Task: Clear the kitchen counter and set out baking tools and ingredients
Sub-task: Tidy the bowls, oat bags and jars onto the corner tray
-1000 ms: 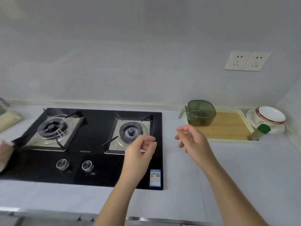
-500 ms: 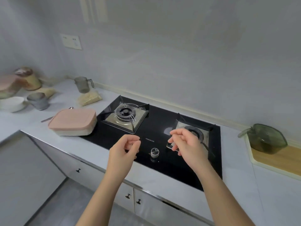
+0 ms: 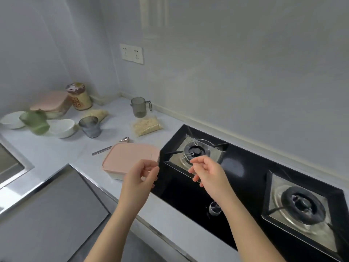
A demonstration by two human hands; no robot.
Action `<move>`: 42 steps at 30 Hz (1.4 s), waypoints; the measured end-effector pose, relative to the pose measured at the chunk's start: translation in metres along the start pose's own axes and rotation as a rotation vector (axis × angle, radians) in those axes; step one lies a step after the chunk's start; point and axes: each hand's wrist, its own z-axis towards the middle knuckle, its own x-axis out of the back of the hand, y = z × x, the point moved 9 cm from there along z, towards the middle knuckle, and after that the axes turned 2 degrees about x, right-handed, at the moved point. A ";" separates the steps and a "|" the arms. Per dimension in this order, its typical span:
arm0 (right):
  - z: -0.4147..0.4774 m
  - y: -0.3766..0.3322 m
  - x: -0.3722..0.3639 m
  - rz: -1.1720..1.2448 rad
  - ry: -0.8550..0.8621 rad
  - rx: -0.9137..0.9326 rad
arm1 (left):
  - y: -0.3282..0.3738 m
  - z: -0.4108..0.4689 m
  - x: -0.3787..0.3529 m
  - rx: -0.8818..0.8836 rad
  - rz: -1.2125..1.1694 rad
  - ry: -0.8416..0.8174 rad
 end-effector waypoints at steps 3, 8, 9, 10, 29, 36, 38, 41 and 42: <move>0.044 -0.018 -0.042 -0.002 -0.063 0.008 | -0.005 0.043 0.038 -0.011 0.018 0.063; 0.106 -0.048 -0.126 -0.024 -0.215 0.038 | -0.035 0.100 0.115 0.083 -0.011 0.200; 0.113 -0.052 -0.141 -0.022 -0.242 0.038 | -0.042 0.108 0.128 0.097 -0.016 0.218; 0.120 -0.056 -0.154 -0.019 -0.262 0.036 | -0.048 0.115 0.139 0.108 -0.018 0.230; 0.279 -0.164 -0.516 0.009 -0.387 -0.101 | -0.202 0.329 0.468 0.294 -0.020 0.444; 0.337 -0.168 -0.586 -0.072 -0.352 -0.165 | -0.293 0.420 0.563 0.533 -0.116 0.522; 0.349 -0.168 -0.599 -0.092 -0.349 -0.172 | -0.315 0.443 0.581 0.621 -0.182 0.544; 0.360 -0.161 -0.604 -0.109 -0.329 -0.194 | -0.343 0.468 0.596 0.753 -0.258 0.563; 0.364 -0.156 -0.605 -0.112 -0.317 -0.204 | -0.351 0.475 0.602 0.787 -0.279 0.574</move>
